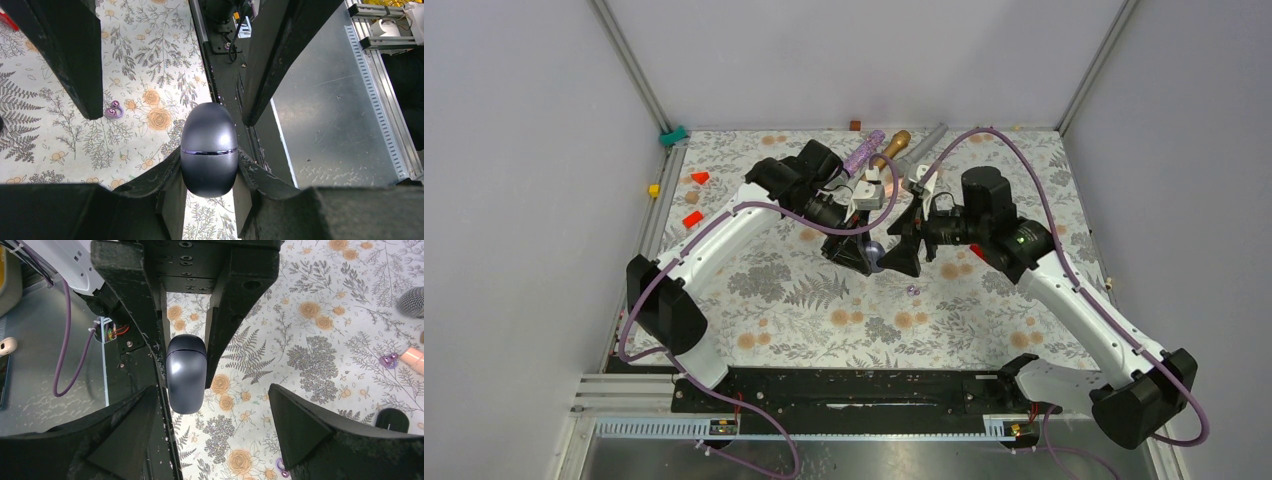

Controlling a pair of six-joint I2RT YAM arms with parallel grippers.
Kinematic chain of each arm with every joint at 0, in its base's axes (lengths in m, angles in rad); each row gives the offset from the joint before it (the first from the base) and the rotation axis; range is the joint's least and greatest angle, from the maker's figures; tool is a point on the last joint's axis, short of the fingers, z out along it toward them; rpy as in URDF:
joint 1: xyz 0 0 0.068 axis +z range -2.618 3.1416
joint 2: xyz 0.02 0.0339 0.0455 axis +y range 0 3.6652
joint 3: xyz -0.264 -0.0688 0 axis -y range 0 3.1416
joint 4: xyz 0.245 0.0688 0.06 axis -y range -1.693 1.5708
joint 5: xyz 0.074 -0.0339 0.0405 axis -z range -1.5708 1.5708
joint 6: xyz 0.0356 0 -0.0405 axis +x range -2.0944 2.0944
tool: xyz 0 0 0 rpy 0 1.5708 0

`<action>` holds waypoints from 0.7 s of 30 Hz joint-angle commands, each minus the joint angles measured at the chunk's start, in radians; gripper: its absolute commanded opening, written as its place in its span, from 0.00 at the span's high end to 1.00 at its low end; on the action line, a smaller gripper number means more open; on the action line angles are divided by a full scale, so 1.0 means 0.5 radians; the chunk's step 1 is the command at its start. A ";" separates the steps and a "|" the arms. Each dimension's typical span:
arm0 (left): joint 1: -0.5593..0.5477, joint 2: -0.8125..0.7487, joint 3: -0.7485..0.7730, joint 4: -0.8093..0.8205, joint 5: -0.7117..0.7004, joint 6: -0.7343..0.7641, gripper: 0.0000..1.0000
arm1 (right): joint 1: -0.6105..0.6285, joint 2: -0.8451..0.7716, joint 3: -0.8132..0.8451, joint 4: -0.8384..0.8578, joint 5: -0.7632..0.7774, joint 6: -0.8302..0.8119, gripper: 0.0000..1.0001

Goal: Insert the wireless bluetooth earbuds into the charging case
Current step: Open the charging case.

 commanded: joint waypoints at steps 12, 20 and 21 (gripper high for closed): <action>-0.006 -0.110 -0.006 -0.032 0.045 0.100 1.00 | 0.039 -0.053 0.071 -0.053 0.365 -0.190 0.10; -0.004 -0.133 -0.003 -0.055 0.043 0.127 1.00 | 0.036 -0.156 0.103 -0.121 0.576 -0.352 0.08; -0.004 -0.134 -0.005 -0.056 0.040 0.129 1.00 | 0.036 -0.170 0.104 -0.124 0.596 -0.367 0.08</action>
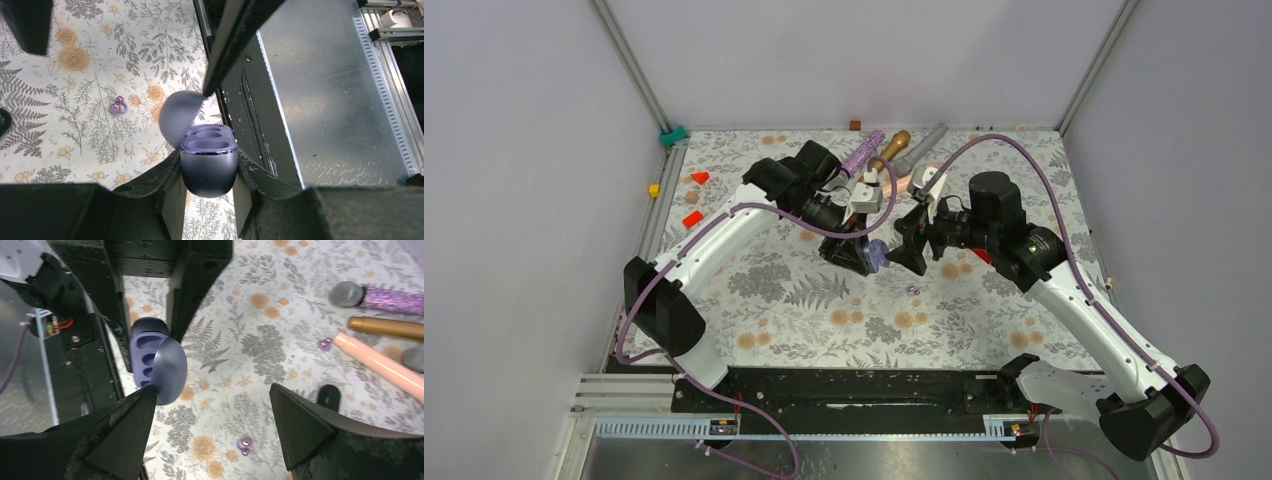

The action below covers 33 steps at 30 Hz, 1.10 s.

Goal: Insert the wireless bluetooth earbuds into the charging case
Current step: Open the charging case.

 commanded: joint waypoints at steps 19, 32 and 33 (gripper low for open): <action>0.283 -0.223 -0.003 -0.258 -0.067 0.266 1.00 | -0.026 -0.040 0.132 -0.298 0.646 -0.174 0.01; 0.574 -0.754 -0.576 0.505 -0.286 -0.246 1.00 | -0.051 0.525 0.081 -0.283 0.704 -0.026 0.12; 0.577 -0.777 -0.605 0.543 -0.295 -0.274 1.00 | -0.051 0.586 0.117 -0.281 0.713 -0.010 0.12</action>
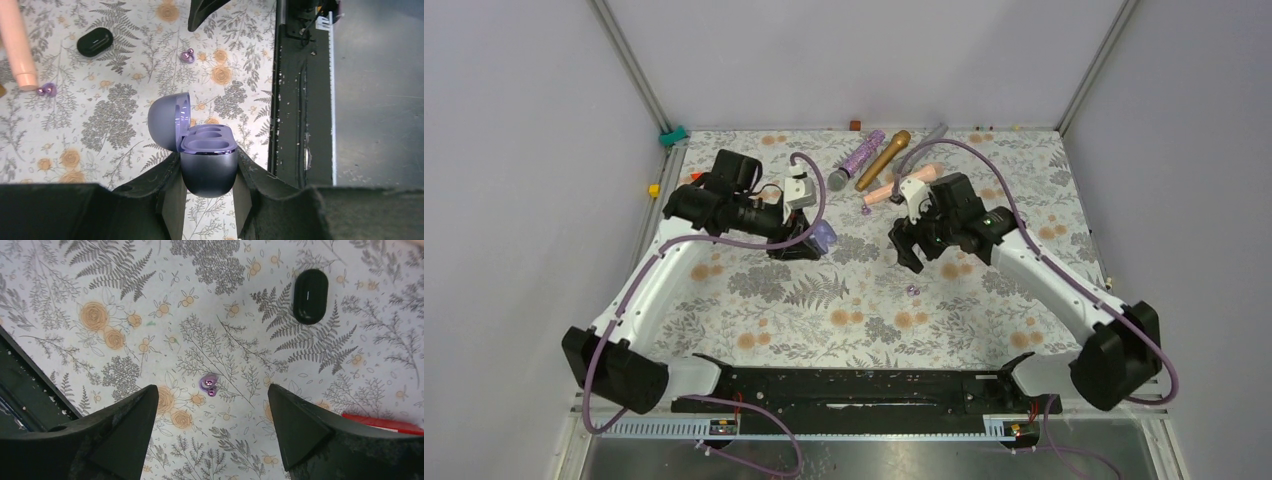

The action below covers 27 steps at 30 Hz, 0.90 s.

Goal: Insert the wireless bluetooth earbuds into the charging case
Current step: Open the charging case, then adjust the earbud at the center of the board.

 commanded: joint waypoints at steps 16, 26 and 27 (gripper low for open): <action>0.088 -0.204 -0.212 0.448 -0.073 -0.242 1.00 | -0.010 1.423 1.260 -0.157 0.153 0.663 0.31; 0.144 -0.237 -0.227 0.452 -0.016 -0.237 1.00 | -0.009 1.889 1.744 -0.164 0.377 0.966 0.33; 0.145 -0.237 -0.228 0.452 -0.015 -0.236 1.00 | -0.008 1.929 1.770 -0.166 0.379 0.983 0.33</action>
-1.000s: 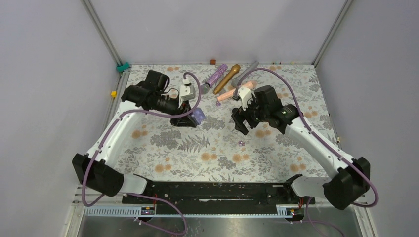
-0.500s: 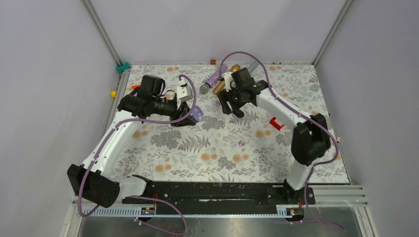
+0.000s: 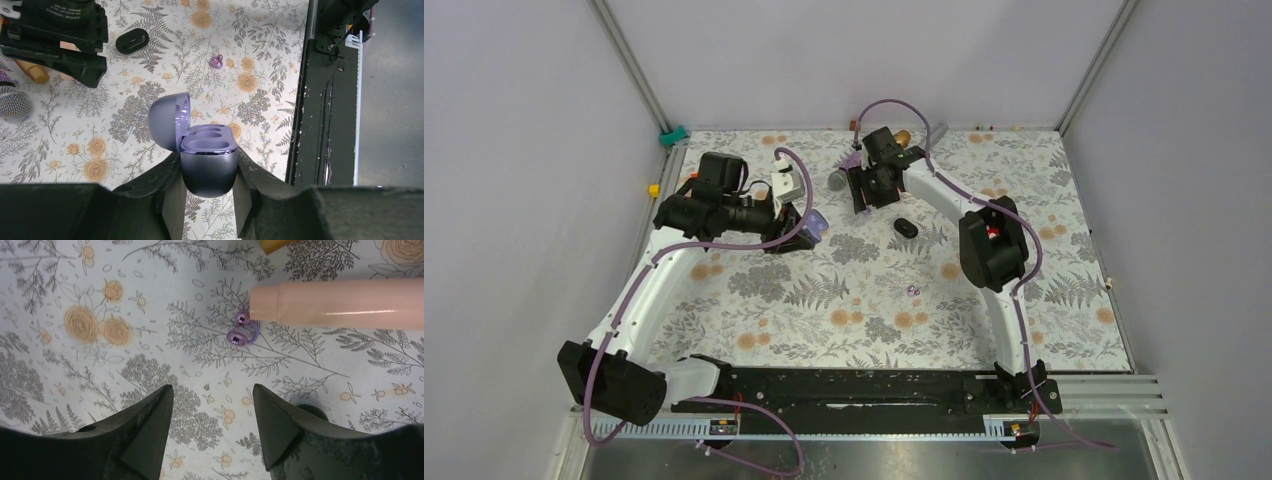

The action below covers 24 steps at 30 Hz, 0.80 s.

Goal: Insert the wireless bluetooth earbuds into the charging case
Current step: Adjust the earbud at the center of the board.

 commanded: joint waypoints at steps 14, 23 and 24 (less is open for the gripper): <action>0.035 -0.075 -0.039 0.105 0.099 0.003 1.00 | -0.008 0.395 0.447 -0.161 0.134 0.288 0.37; 0.042 -0.074 -0.041 0.104 0.125 0.011 1.00 | -0.009 0.530 0.656 -0.262 0.131 0.312 0.40; 0.043 -0.073 -0.043 0.106 0.127 0.013 1.00 | -0.010 0.544 0.668 -0.269 0.130 0.316 0.40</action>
